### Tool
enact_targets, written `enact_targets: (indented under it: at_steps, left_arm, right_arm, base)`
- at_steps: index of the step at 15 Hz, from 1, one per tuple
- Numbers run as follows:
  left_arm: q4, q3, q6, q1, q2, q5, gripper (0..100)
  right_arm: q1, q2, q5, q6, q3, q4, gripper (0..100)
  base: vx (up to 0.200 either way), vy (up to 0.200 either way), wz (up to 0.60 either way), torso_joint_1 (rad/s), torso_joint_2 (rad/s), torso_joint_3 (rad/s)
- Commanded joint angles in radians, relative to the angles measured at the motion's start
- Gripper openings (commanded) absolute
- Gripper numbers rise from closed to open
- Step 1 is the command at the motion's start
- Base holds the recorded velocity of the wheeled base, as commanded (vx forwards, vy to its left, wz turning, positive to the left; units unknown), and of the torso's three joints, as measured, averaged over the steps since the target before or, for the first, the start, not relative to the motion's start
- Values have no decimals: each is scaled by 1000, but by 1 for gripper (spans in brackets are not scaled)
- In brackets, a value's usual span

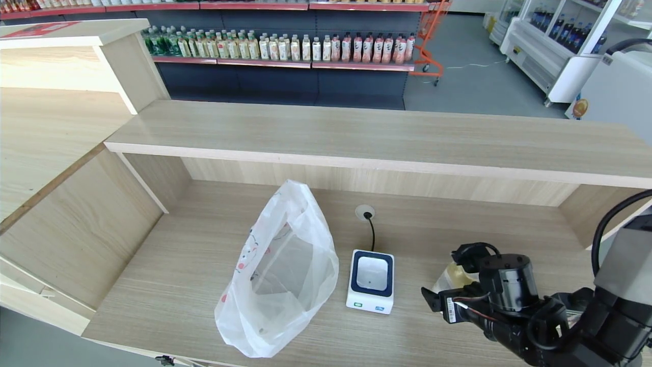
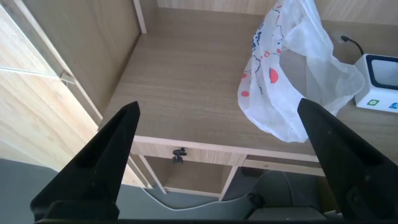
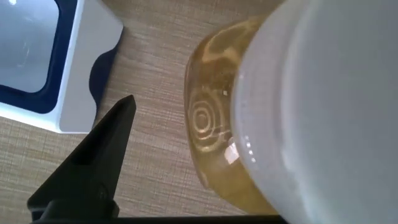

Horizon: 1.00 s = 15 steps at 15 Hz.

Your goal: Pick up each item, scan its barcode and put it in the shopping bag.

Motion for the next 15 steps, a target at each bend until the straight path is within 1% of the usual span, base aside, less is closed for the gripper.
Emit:
enact_targets:
  at_steps: [1, 3, 4, 11, 12, 15]
  left_arm:
    - [0, 0, -1, 0, 0, 0, 100]
    - [0, 0, 1, 0, 0, 0, 100]
    - [0, 0, 1, 0, 0, 0, 100]
    - [0, 0, -1, 0, 0, 0, 100]
    - [0, 0, -1, 0, 0, 0, 100]
    - [0, 0, -1, 0, 0, 0, 100]
  right_arm:
    - [0, 55, 1, -31, -7, -52, 100]
    - [0, 69, -9, -88, -7, -105, 100]
    - [0, 73, -10, -94, -14, -111, 100]
    - [0, 76, 11, -89, -53, -150, 100]
    - [0, 73, 19, -92, -61, -150, 0]
    - [0, 73, 20, -94, -58, -147, 0]
  base:
    - [0, 0, 0, 0, 0, 0]
    - [0, 0, 0, 0, 0, 0]
    - [0, 0, 0, 0, 0, 0]
    - [0, 0, 0, 0, 0, 0]
    - [0, 0, 0, 0, 0, 0]
    - [0, 0, 0, 0, 0, 0]
